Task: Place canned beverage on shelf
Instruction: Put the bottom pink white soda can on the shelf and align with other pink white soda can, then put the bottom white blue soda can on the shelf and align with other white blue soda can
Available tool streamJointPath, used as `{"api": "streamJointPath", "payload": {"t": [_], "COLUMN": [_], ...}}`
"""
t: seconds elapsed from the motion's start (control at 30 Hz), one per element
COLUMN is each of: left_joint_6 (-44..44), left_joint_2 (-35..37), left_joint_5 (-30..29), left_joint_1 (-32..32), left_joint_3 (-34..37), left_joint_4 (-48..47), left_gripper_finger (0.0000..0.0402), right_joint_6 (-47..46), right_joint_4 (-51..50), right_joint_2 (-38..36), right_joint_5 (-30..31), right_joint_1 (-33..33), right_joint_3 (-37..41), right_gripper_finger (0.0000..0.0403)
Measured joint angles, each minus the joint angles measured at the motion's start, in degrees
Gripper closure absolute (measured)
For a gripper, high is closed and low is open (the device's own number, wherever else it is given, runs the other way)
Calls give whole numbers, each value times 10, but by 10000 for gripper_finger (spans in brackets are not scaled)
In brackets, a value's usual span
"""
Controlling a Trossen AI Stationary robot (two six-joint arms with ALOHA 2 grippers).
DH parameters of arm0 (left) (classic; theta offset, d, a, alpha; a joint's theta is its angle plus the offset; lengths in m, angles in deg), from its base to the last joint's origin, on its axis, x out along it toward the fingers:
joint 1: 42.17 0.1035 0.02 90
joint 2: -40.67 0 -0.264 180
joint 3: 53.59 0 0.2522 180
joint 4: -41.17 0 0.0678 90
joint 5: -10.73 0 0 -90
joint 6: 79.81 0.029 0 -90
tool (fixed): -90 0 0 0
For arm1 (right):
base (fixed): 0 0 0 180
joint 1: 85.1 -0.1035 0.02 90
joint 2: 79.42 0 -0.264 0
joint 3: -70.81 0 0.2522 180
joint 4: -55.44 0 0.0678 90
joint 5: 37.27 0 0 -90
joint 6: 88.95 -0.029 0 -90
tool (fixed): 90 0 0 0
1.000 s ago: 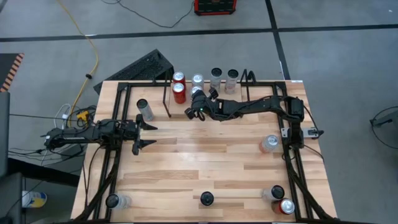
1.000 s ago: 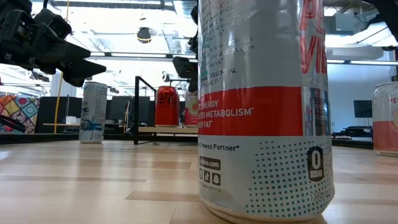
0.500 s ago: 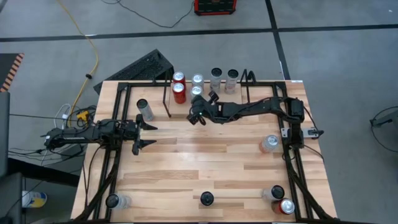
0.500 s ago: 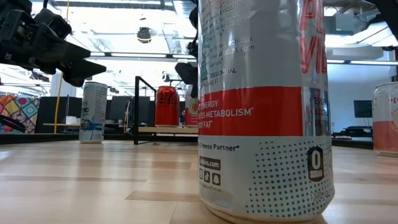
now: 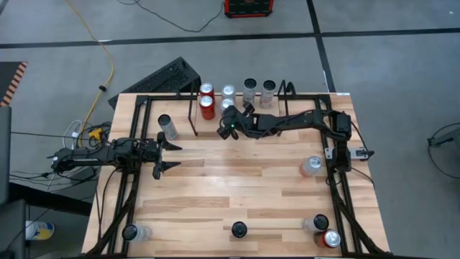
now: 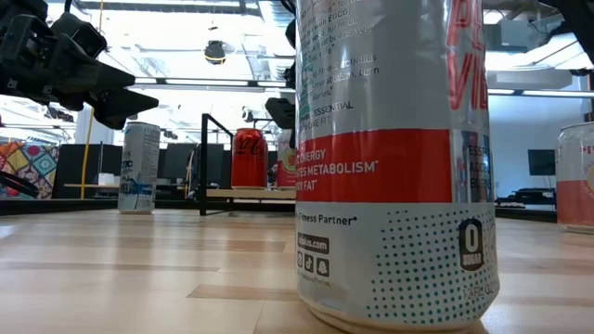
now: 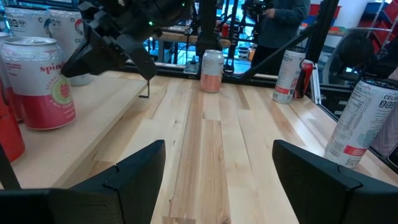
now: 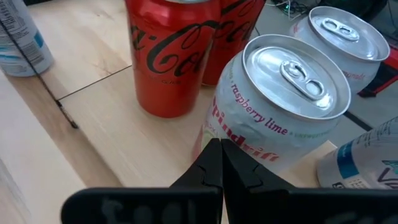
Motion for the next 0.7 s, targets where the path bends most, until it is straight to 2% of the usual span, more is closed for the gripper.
{"api": "streamJointPath", "payload": {"t": [0.47,0.7], "left_joint_6": [0,0], "left_joint_2": [0,0], "left_joint_5": [0,0], "left_joint_1": [0,0], "left_joint_3": [0,0], "left_joint_4": [0,0], "left_gripper_finger": [120,120], "right_joint_6": [4,4], "right_joint_4": [-24,-74], "right_joint_2": [-7,-60], "right_joint_5": [-44,-43], "right_joint_1": [-11,-45], "right_joint_3": [0,0], "right_gripper_finger": [382,382]}}
